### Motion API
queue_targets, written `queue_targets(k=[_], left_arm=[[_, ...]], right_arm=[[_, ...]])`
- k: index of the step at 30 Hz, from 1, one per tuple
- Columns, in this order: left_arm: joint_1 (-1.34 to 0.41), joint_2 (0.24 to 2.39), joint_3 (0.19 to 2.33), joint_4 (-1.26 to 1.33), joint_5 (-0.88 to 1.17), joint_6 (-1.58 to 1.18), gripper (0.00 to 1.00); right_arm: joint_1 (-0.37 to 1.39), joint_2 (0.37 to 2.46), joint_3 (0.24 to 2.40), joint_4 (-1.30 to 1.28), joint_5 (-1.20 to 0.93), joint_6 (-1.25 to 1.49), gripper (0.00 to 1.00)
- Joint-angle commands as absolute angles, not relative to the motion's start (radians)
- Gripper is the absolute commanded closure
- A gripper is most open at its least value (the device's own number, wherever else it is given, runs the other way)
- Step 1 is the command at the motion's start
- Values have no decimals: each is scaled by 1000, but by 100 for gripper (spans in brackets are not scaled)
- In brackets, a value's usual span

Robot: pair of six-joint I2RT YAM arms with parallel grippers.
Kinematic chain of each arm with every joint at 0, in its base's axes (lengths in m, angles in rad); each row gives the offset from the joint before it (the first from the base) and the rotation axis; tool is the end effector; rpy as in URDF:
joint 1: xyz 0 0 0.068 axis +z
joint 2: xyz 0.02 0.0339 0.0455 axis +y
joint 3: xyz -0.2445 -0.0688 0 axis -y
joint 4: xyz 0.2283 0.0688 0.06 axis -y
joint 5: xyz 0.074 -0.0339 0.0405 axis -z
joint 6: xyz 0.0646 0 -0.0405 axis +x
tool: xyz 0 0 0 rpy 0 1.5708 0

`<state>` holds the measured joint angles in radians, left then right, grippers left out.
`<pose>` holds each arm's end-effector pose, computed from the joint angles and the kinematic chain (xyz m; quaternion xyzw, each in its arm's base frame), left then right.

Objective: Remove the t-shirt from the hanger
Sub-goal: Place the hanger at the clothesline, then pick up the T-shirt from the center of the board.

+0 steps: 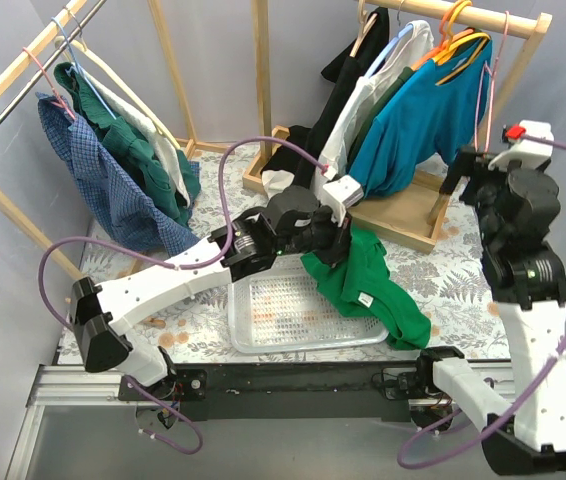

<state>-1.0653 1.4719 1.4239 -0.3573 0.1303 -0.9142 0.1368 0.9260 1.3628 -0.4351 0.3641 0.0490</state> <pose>0.1639 -0.3135 0.3513 0.0986 0.8281 -0.4889 0.2560 0.1903 0.0030 0.4601 0.0975 0.6998 -0.0628 0.7049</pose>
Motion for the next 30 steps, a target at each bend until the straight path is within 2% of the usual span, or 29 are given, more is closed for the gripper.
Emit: queue_targets(k=[1,3,8,11,14,18,19,20,21,24,27,30], left_arm=[[-1086,1517,1574,-322,141,-871,100],[-1095,1584,1646,-331,155,-851,100],[-1129,1755,2015,-385,160,-789,100],[-1143,1839,2145,-371,181,-787,100],[-1163,1893,2163,-330,230,-805,100],[-1196,1914,2044,-310,230,-839,100],[-1198,1910,2007,-313,198,-848,94],[-1200,1890,1952,-313,177,-859,65],[-1201,1875,1853,-314,149,-885,51],[-1201,1795,1699,-318,16,-917,27],[-1200,1699,1550,-330,-127,-945,16],[-1200,1632,1479,-356,-217,-953,12]], right_arm=[[135,821,1292,-561,271,41,11],[133,785,1282,-595,270,44,12],[135,772,1281,-719,239,55,20],[135,747,1267,-721,311,49,20],[135,749,1282,-701,425,34,19],[133,790,1328,-730,434,58,19],[133,798,1336,-747,439,66,19],[133,804,1341,-753,440,64,19],[135,805,1345,-758,442,61,18],[133,804,1348,-770,417,54,18],[133,811,1347,-793,312,32,16],[133,828,1332,-825,160,23,17]])
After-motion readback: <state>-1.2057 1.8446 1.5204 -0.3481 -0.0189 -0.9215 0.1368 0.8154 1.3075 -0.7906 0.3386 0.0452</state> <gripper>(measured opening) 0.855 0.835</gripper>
